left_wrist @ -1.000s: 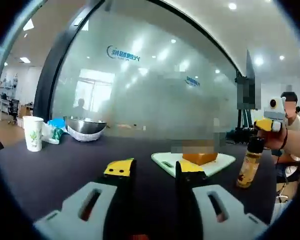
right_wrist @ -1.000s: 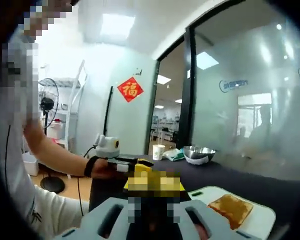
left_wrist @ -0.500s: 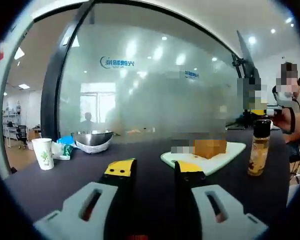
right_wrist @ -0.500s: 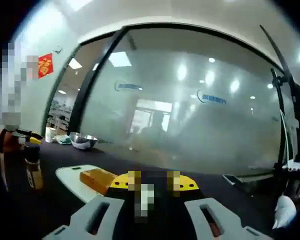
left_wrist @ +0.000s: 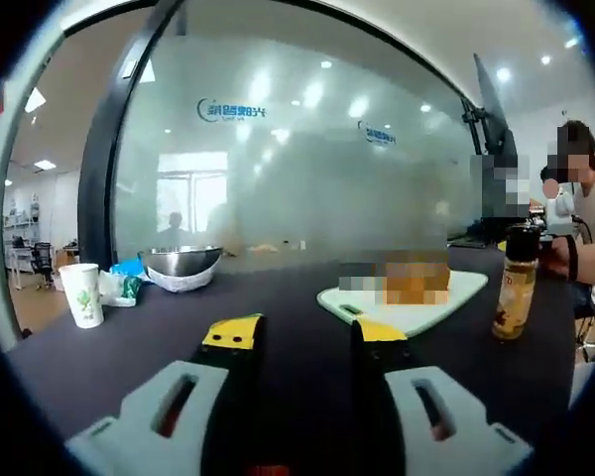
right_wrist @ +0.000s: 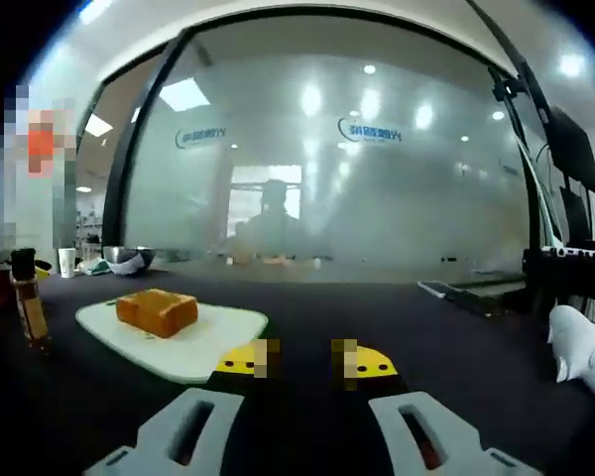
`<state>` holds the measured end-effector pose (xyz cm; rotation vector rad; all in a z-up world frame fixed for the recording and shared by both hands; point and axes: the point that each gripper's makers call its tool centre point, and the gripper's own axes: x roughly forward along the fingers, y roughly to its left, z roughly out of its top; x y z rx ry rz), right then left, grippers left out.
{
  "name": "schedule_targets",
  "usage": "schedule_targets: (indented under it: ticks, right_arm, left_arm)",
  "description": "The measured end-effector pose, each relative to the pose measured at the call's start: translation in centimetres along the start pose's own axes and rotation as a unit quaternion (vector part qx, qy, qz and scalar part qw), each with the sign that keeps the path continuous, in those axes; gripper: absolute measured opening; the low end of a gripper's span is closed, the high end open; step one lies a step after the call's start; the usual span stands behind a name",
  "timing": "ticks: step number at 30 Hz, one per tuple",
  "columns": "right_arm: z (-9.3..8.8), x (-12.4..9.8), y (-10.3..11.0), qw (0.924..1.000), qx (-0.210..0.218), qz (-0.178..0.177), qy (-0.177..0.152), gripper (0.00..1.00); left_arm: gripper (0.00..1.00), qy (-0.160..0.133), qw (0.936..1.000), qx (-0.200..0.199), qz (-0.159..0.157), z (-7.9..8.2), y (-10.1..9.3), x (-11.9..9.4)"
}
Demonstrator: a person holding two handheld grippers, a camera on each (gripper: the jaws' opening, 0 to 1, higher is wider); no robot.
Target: Sprinkle pepper
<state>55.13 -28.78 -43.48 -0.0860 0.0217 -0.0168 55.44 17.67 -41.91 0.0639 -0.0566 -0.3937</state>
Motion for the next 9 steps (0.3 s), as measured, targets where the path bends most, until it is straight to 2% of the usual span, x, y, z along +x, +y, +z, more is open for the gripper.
schedule_targets:
  ticks: [3,9]
  right_arm:
    - [0.06,-0.33,0.46,0.9996,-0.027,0.001,0.002,0.21]
    - [-0.17,-0.19,0.44,0.9993,-0.036,0.004,0.005,0.2]
  left_arm:
    - [0.28,-0.001,1.0,-0.002,0.002,0.0,0.26,-0.01]
    - [0.26,0.004,1.0,-0.002,-0.009,-0.27,0.19,0.18]
